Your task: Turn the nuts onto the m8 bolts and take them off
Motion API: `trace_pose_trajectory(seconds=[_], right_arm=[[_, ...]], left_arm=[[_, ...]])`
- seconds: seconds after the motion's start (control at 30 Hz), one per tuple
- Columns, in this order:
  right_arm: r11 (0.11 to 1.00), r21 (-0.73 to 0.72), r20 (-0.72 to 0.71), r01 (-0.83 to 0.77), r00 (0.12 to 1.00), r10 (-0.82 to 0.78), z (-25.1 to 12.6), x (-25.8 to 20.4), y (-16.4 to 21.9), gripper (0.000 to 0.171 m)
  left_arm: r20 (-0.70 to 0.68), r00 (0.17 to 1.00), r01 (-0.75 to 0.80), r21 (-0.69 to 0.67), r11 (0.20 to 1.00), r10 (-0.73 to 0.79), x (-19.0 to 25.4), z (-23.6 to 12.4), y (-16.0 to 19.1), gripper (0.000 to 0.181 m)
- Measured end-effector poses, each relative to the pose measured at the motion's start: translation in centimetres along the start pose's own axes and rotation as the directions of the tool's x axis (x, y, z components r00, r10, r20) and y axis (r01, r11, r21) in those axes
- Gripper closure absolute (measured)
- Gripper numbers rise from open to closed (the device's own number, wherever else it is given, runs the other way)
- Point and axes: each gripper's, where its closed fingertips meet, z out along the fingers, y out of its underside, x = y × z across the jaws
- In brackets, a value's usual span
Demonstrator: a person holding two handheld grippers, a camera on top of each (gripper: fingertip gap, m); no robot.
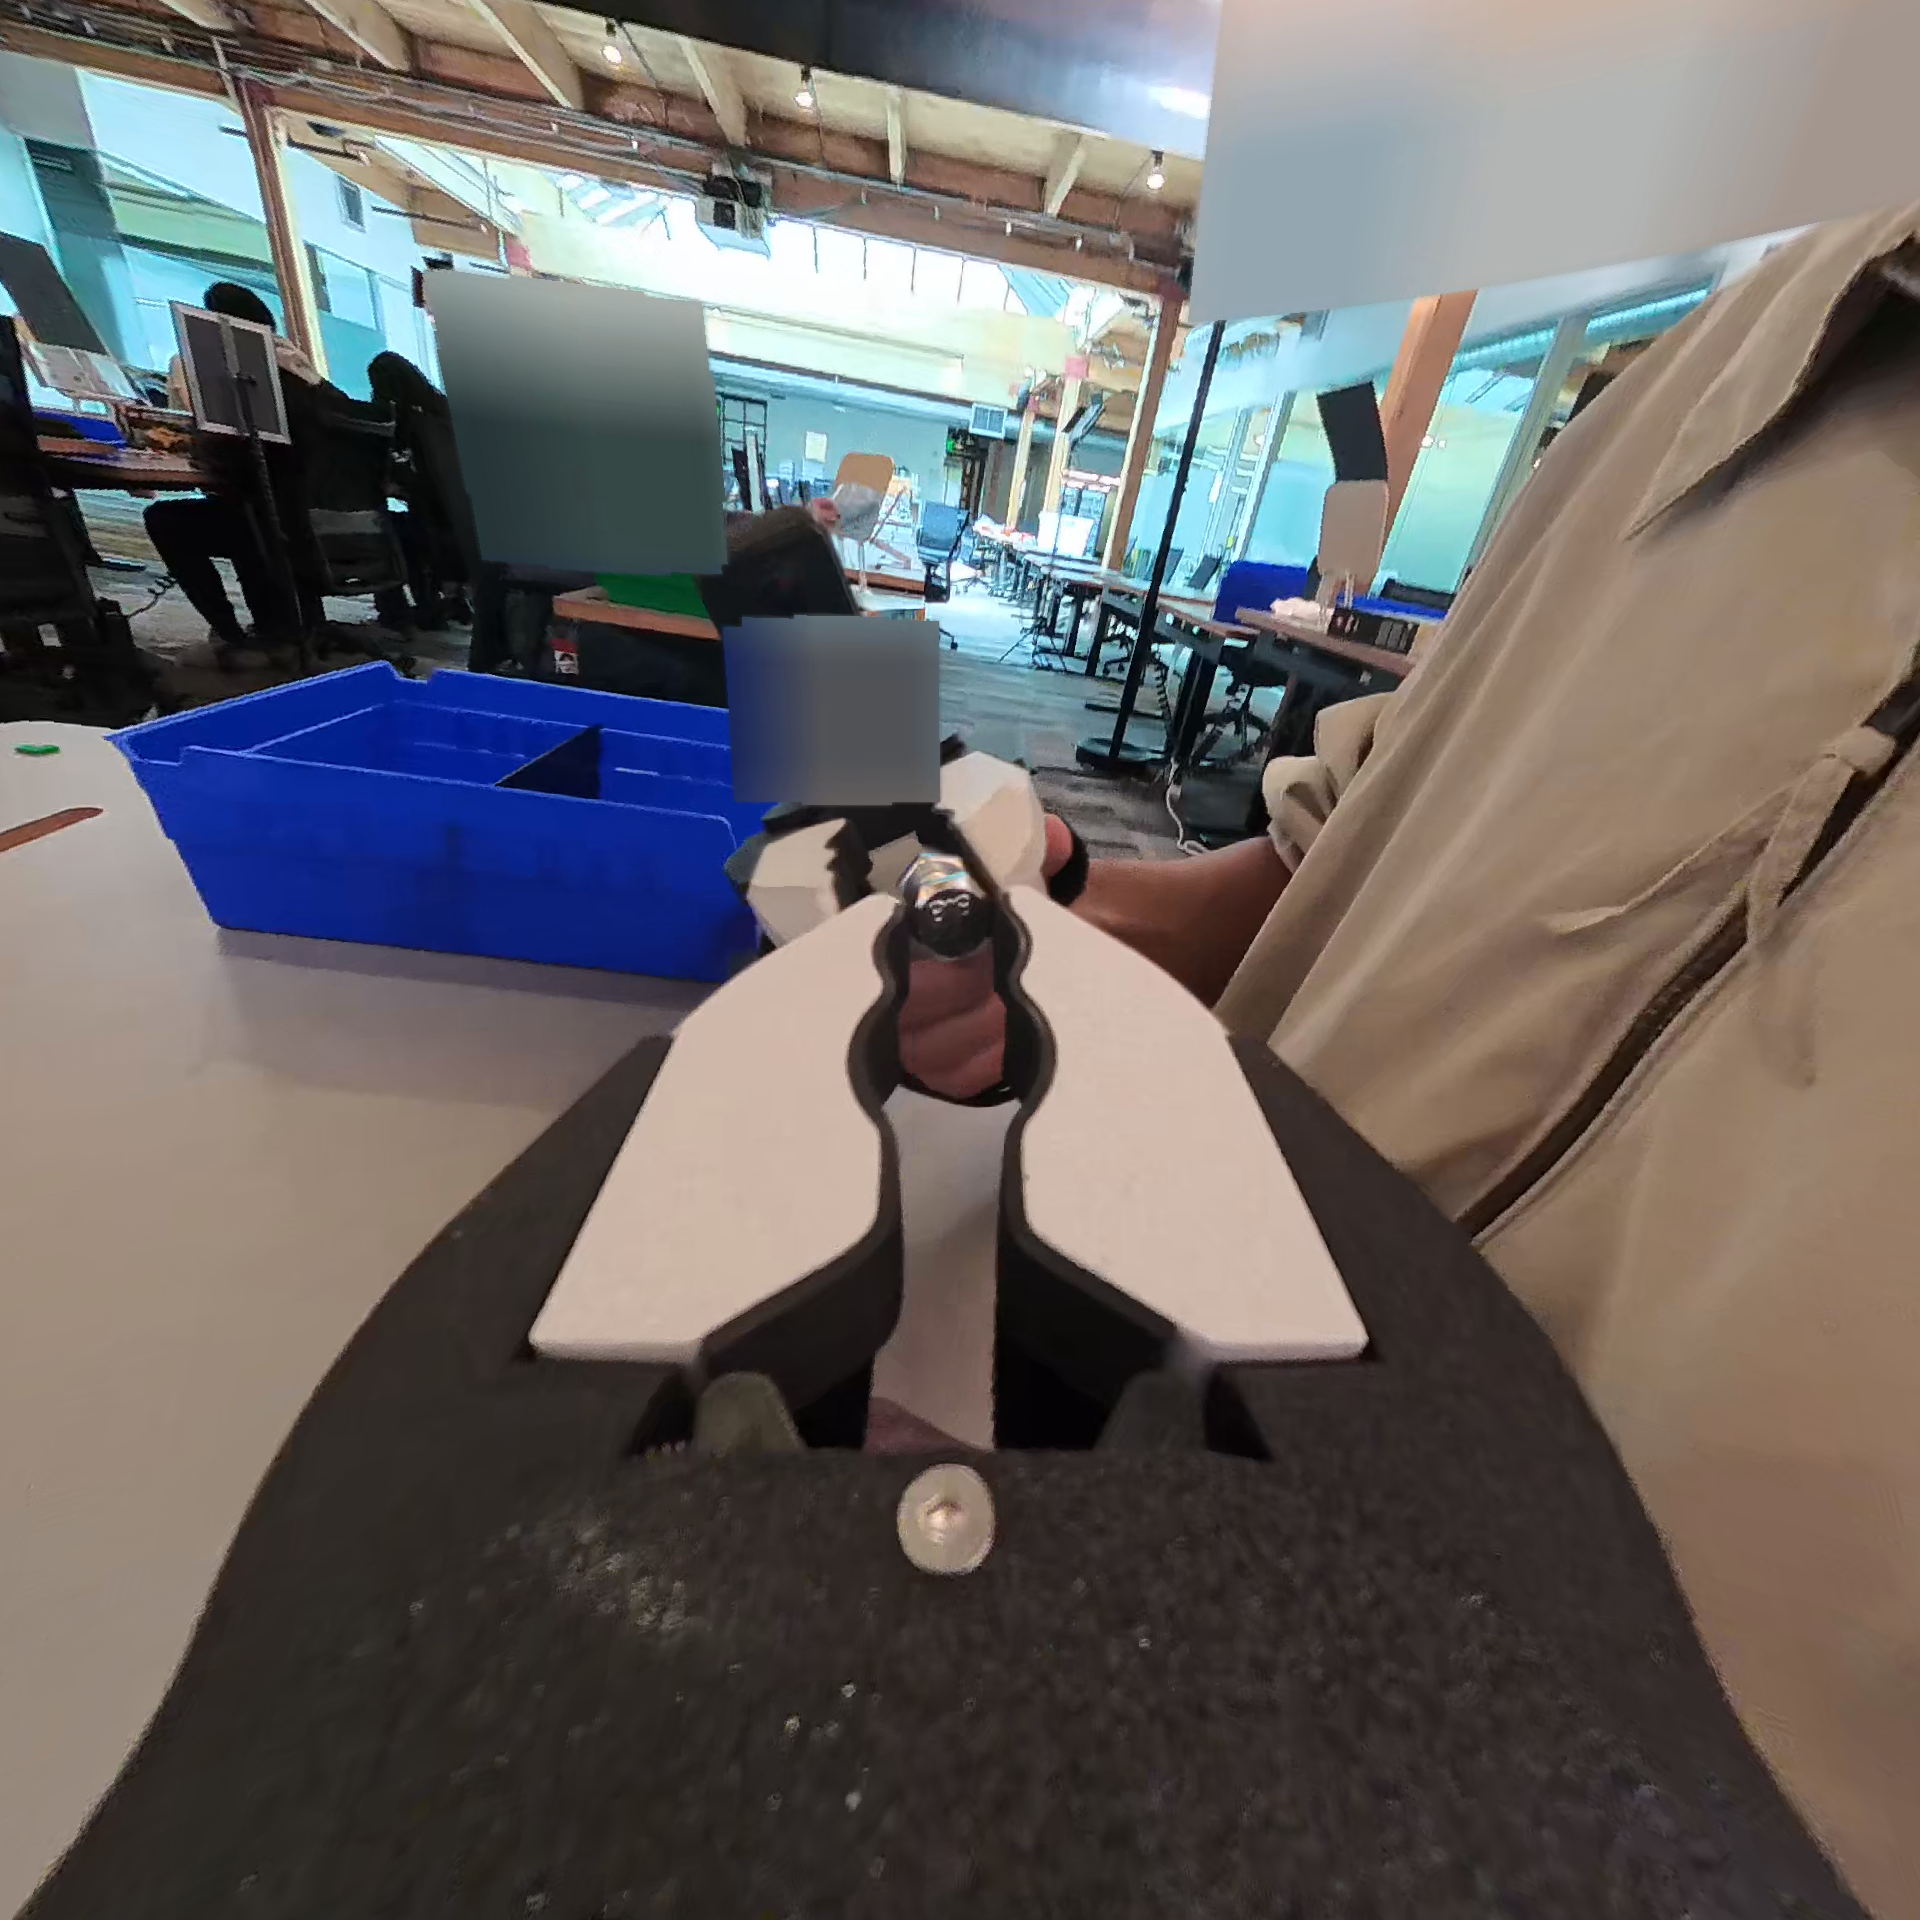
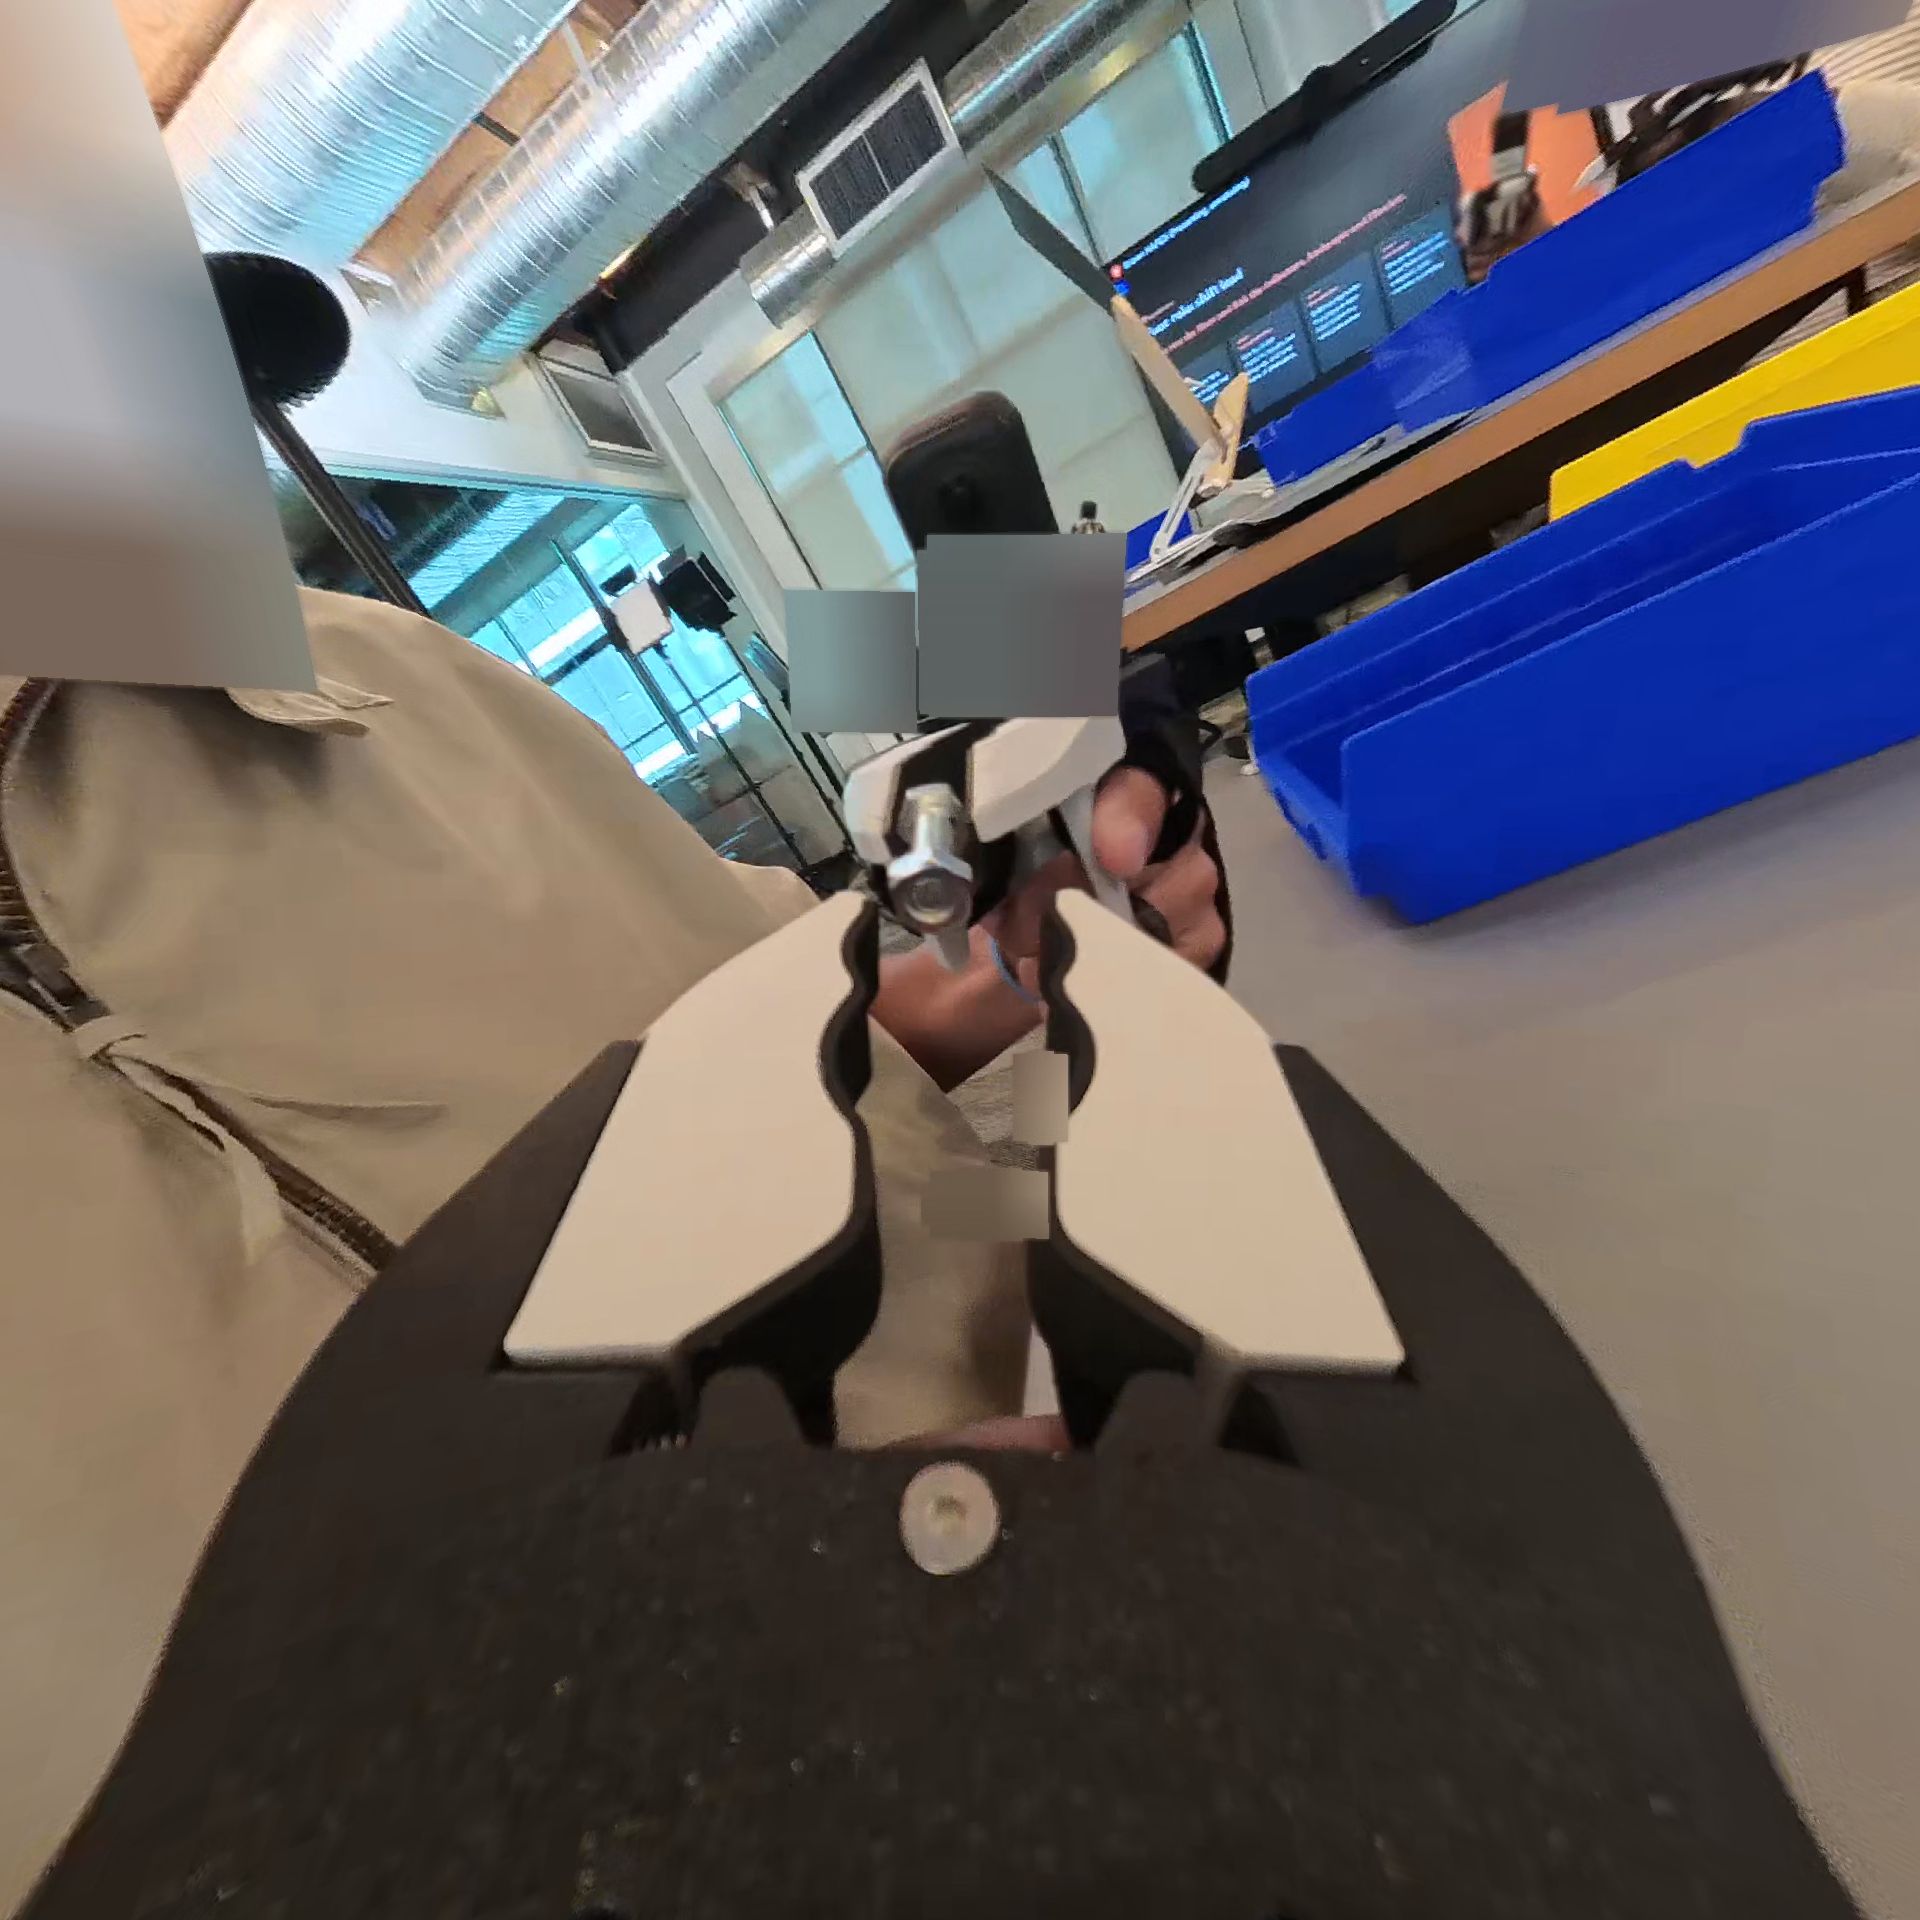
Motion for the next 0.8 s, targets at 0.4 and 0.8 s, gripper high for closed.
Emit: trace_pose_trajectory(seconds=[0.4, 0.8], right_arm=[[0.823, -0.152, -0.145, 0.548, 0.811, -0.566, 0.2, -0.5, -0.9, 0.157], [0.556, -0.348, -0.146, 0.755, 0.542, -0.827, -0.2, 0.4, -0.7, 0.137]], left_arm=[[-0.069, 0.985, 0.166, 0.109, 0.98, -0.159, 0.4, 0.3, -0.6, 0.167], [-0.17, 0.915, 0.396, 0.192, 0.898, -0.367, -0.5, 0.1, 0.1, 0.167]])
